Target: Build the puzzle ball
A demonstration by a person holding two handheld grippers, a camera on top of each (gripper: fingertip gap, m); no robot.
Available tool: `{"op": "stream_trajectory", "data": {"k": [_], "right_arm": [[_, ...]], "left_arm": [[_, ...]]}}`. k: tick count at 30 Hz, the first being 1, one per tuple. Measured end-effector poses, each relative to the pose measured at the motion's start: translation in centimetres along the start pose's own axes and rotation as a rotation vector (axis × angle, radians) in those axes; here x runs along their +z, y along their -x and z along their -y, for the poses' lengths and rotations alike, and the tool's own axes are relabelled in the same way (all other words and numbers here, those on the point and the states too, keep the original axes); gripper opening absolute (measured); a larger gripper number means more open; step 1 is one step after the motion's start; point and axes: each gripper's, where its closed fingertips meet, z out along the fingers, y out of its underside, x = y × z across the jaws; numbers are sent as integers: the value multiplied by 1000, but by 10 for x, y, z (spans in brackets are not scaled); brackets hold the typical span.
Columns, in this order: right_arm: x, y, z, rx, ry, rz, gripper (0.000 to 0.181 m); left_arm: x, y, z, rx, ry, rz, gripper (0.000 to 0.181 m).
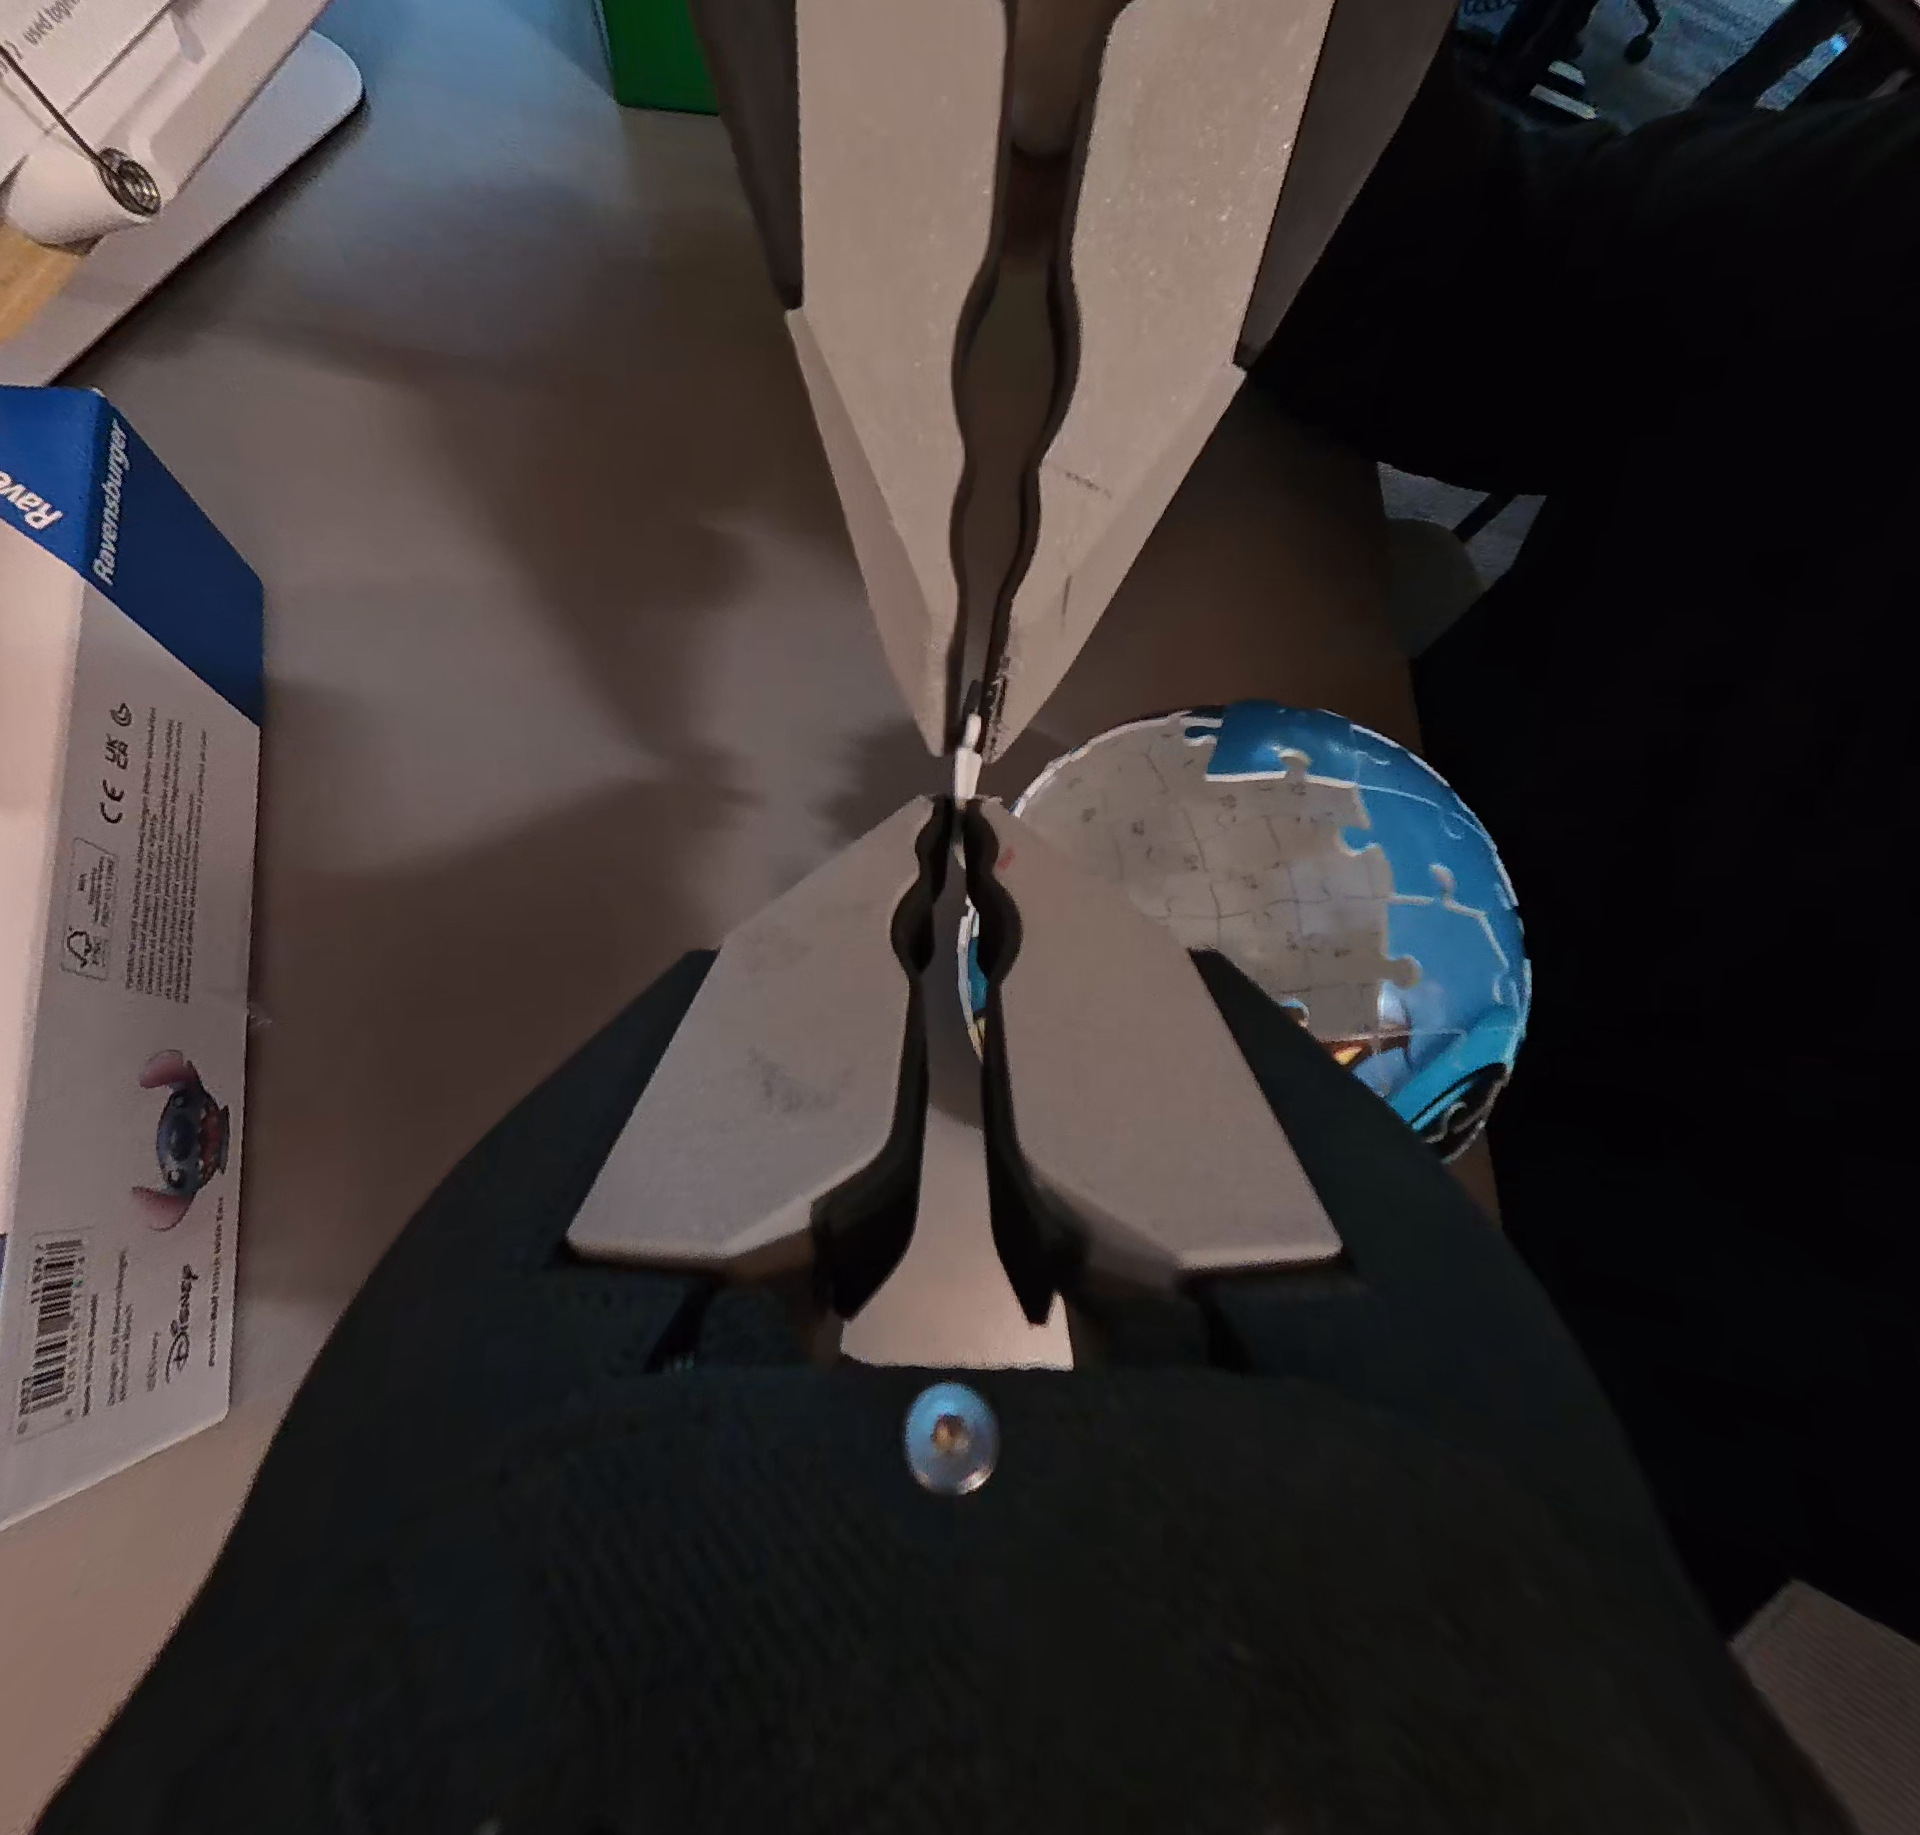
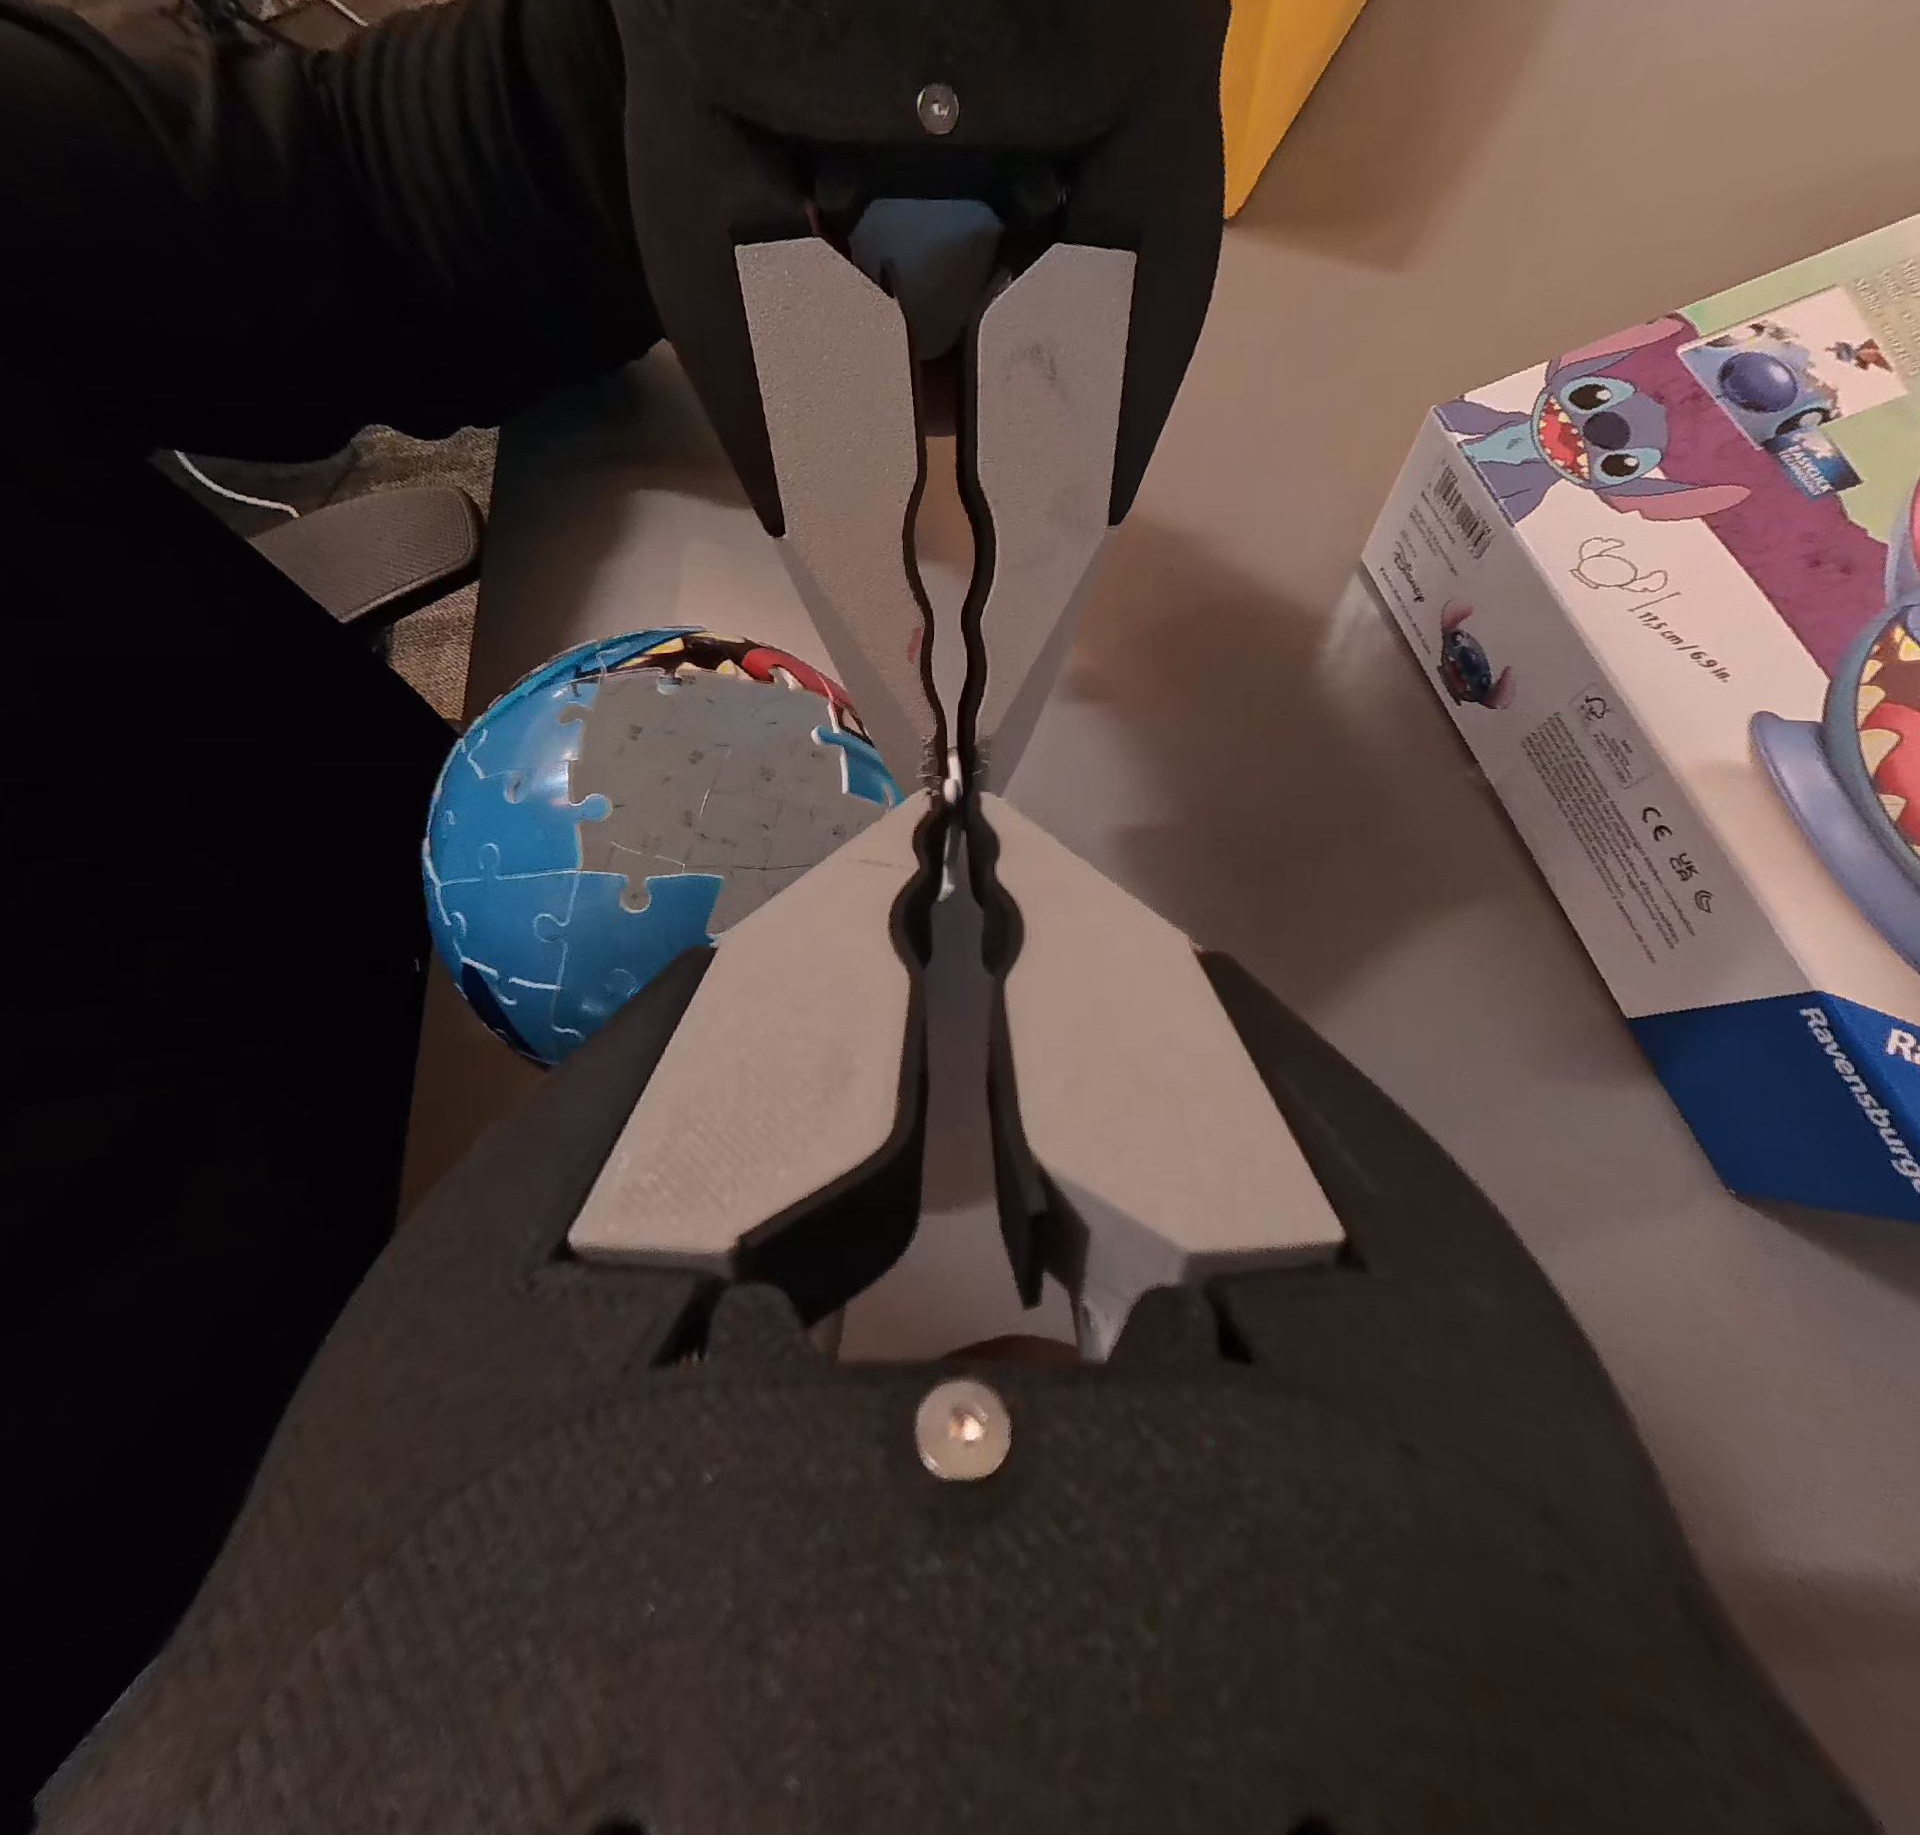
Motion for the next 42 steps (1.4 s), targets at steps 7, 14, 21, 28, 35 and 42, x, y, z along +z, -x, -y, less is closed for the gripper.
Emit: {"op": "stream_trajectory", "data": {"k": [7, 14, 21, 28, 35, 42], "right_arm": [[1, 1, -3, -11, 17, -9, 0], [8, 11, -10, 13, 51, 42, 0], [19, 21, -19, -26, 118, 24, 0], [-26, -6, -21, 26, 40, -111, 0], [-19, -29, -113, 350, 1, -43, 0], [-1, -28, -143, 241, -6, -8, 0]], "left_arm": [[2, -4, -2, -9, 7, -23, 0], [-11, -8, -8, 12, 50, -26, 25], [-29, -8, -2, 26, 22, -6, 27], [-64, -6, 0, 63, -32, 95, 37], [-78, -16, -39, -58, -87, 136, 54], [-47, -38, -96, 126, -126, 332, 88]]}}
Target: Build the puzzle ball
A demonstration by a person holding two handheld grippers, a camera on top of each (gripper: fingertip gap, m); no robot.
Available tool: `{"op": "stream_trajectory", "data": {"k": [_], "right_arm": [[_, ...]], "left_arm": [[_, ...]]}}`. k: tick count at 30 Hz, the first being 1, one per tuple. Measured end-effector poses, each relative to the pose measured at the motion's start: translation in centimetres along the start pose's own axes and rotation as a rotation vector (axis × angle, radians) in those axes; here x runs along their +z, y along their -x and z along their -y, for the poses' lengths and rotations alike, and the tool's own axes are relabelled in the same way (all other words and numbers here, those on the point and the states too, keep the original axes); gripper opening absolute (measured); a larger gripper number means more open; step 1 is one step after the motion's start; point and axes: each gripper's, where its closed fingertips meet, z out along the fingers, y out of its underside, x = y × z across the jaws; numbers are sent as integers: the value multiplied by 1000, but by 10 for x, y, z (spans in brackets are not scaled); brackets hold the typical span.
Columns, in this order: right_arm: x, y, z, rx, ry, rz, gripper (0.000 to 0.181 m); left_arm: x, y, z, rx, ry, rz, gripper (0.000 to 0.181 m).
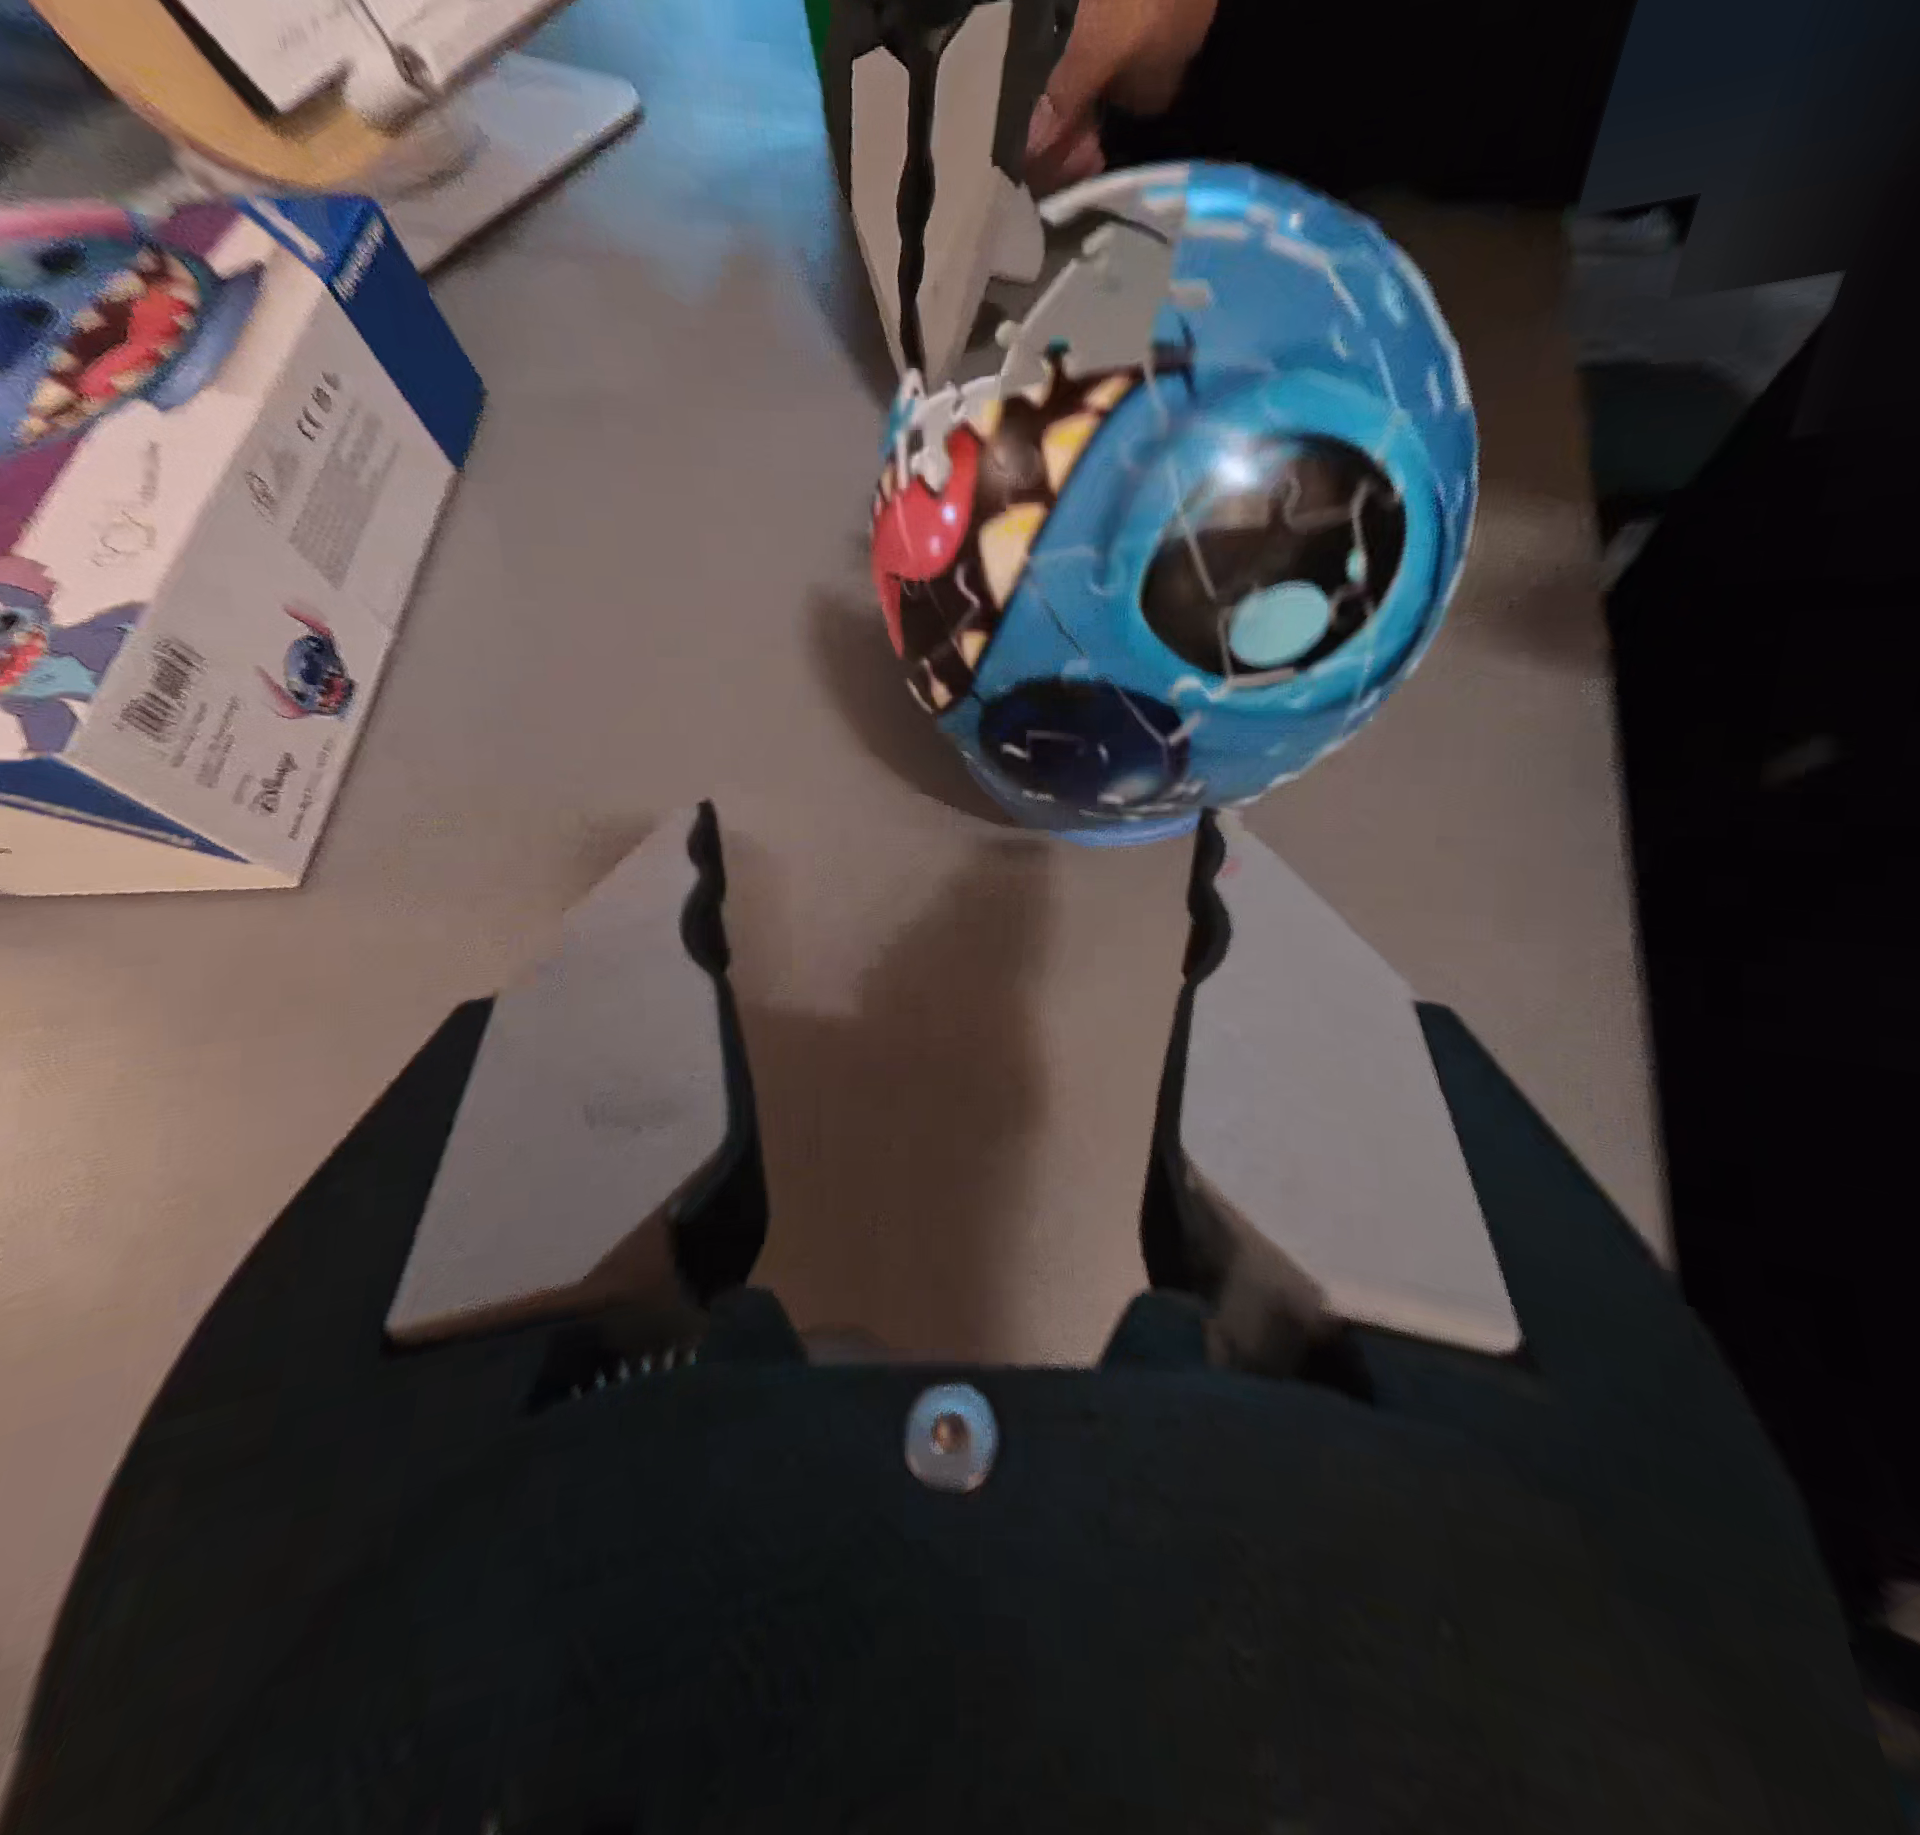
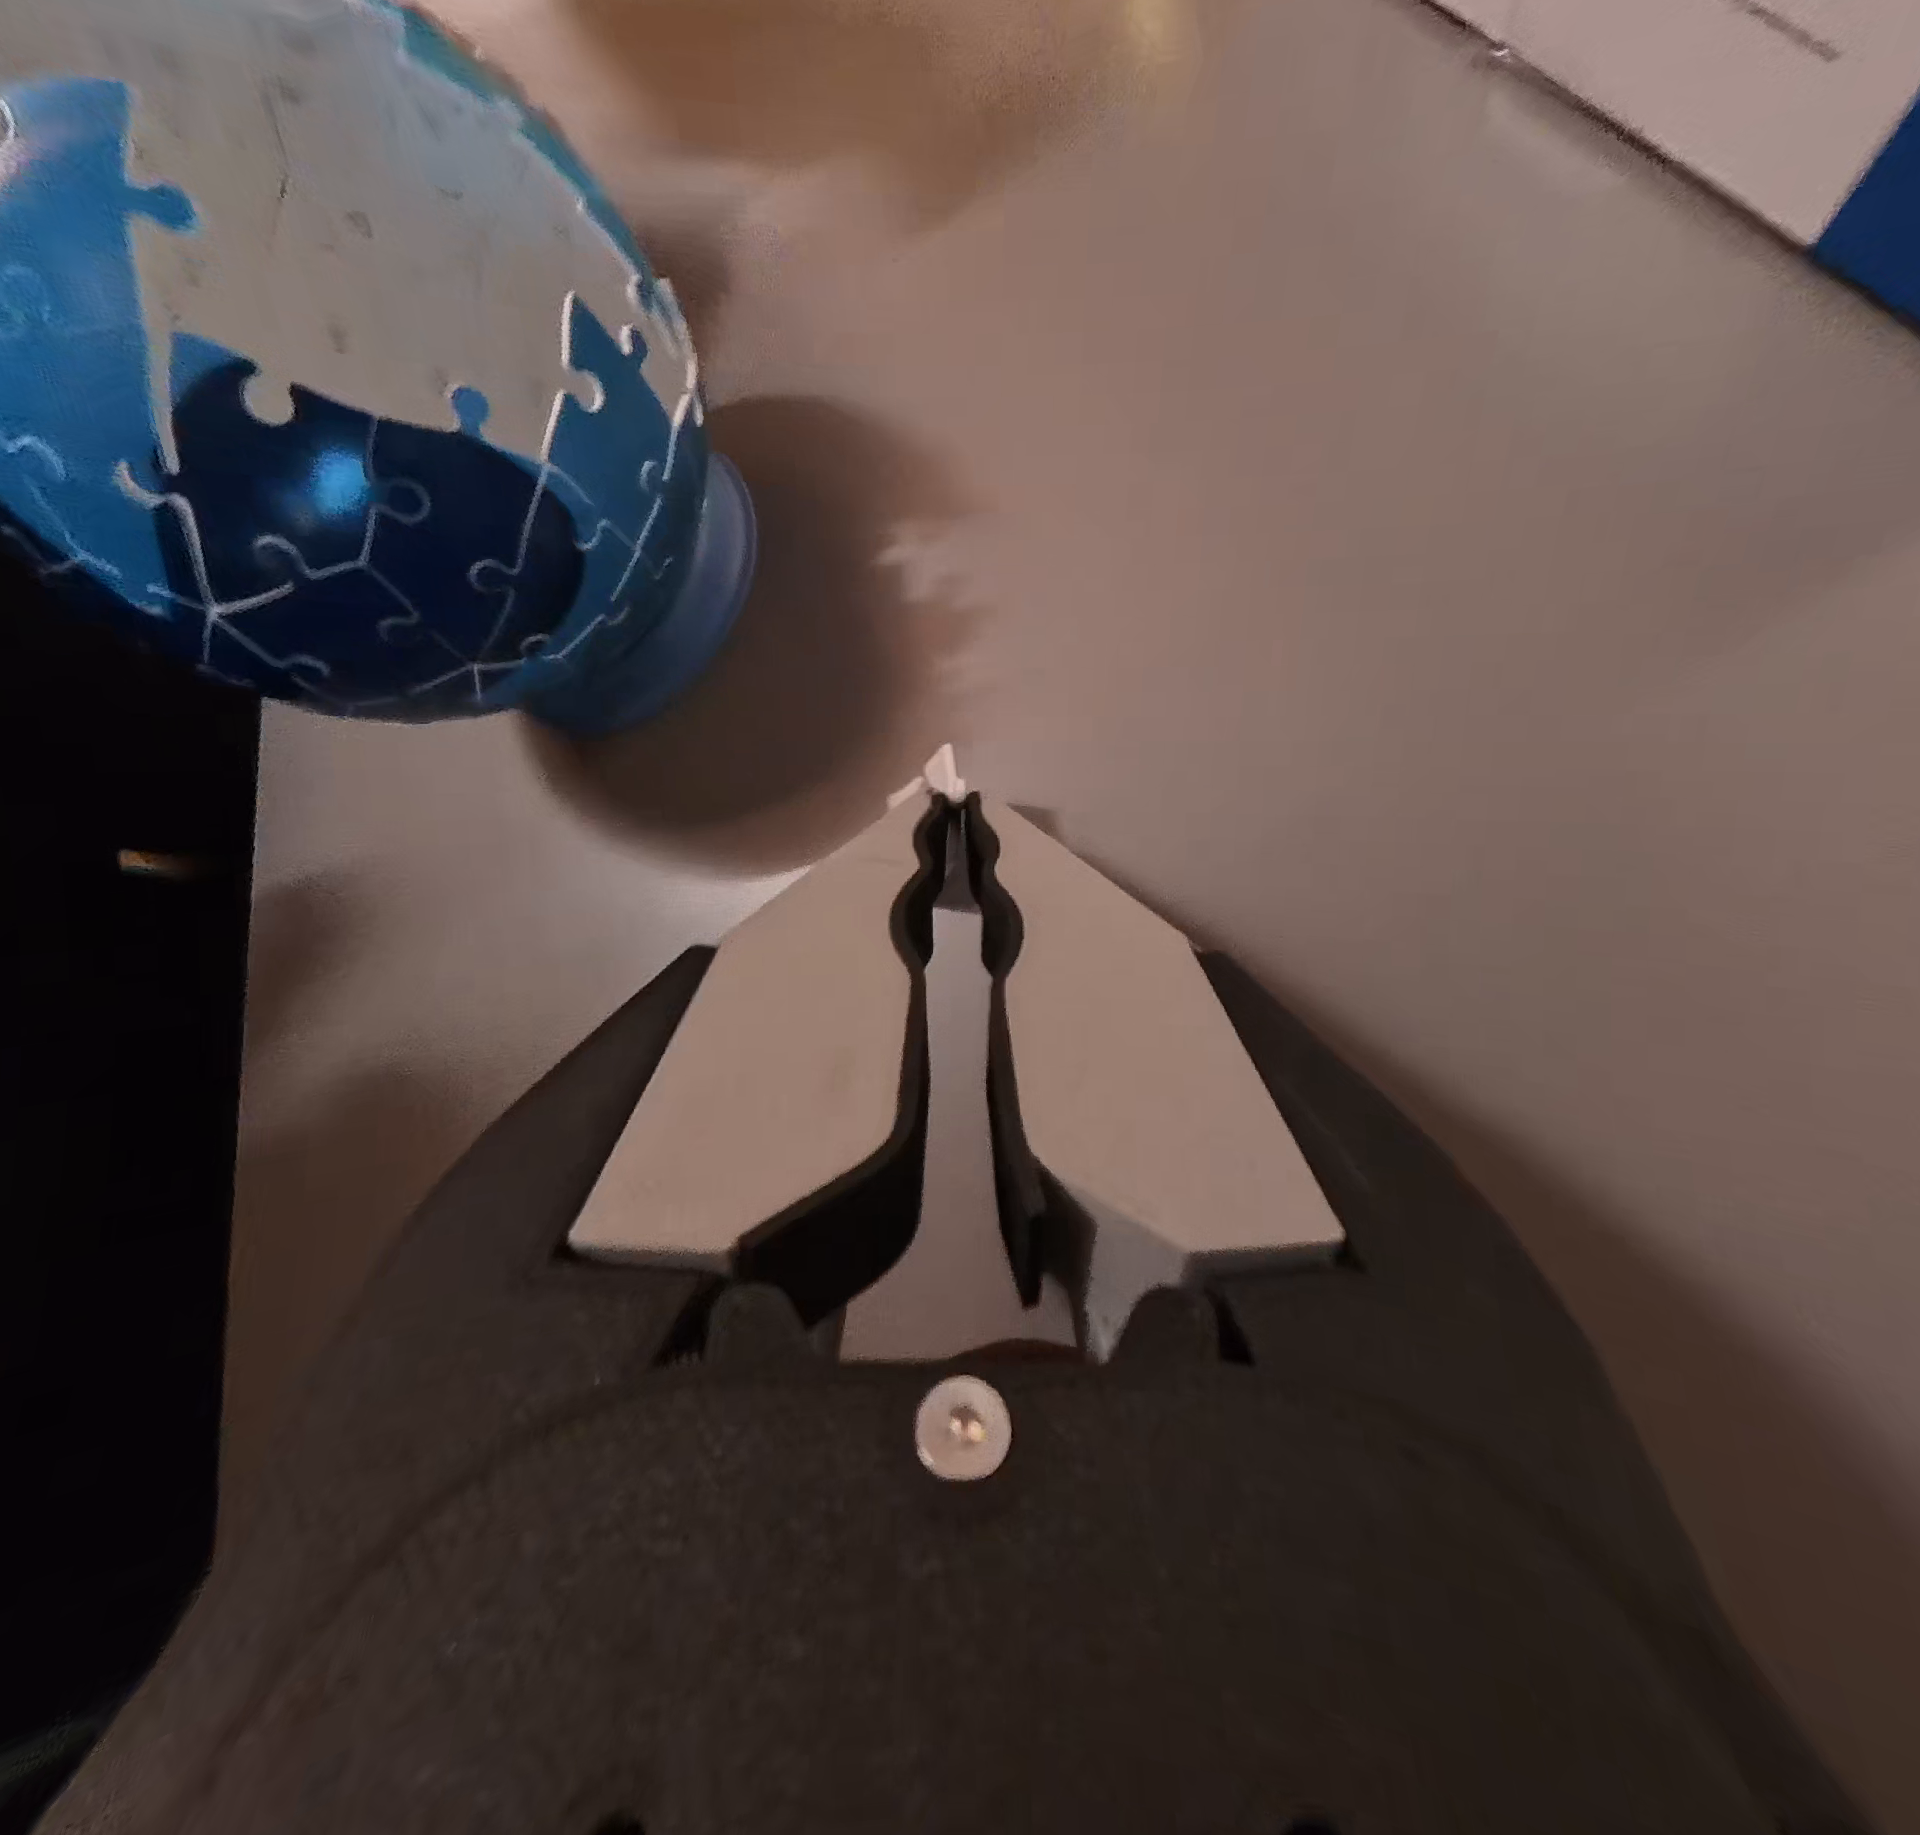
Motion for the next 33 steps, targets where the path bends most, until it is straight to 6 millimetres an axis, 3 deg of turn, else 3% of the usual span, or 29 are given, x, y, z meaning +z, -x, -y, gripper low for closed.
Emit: {"op": "stream_trajectory", "data": {"k": [3, 6, 11, 15, 19, 24, 33], "right_arm": [[6, -5, -14, -8, 47, -38, 5], [-6, -4, -7, -64, 17, -97, 41], [-13, 62, 19, -358, -164, -50, 71], [3, 83, 29, -582, -232, -246, 110], [21, 90, 32, -621, -255, -343, 91], [41, 95, 31, -626, -231, -360, 105], [54, 94, 34, -666, -234, -414, 104]], "left_arm": [[5, -14, -9, 50, -53, 25, 83], [14, -20, -19, 106, -1, 63, 92], [29, -29, -13, 200, -16, 81, 98], [41, -28, -12, 258, -15, 92, 101], [49, -27, -8, 265, -41, 66, 101], [51, -32, -6, 263, -62, 20, 98], [42, -34, 1, 221, -133, 2, 99]]}}
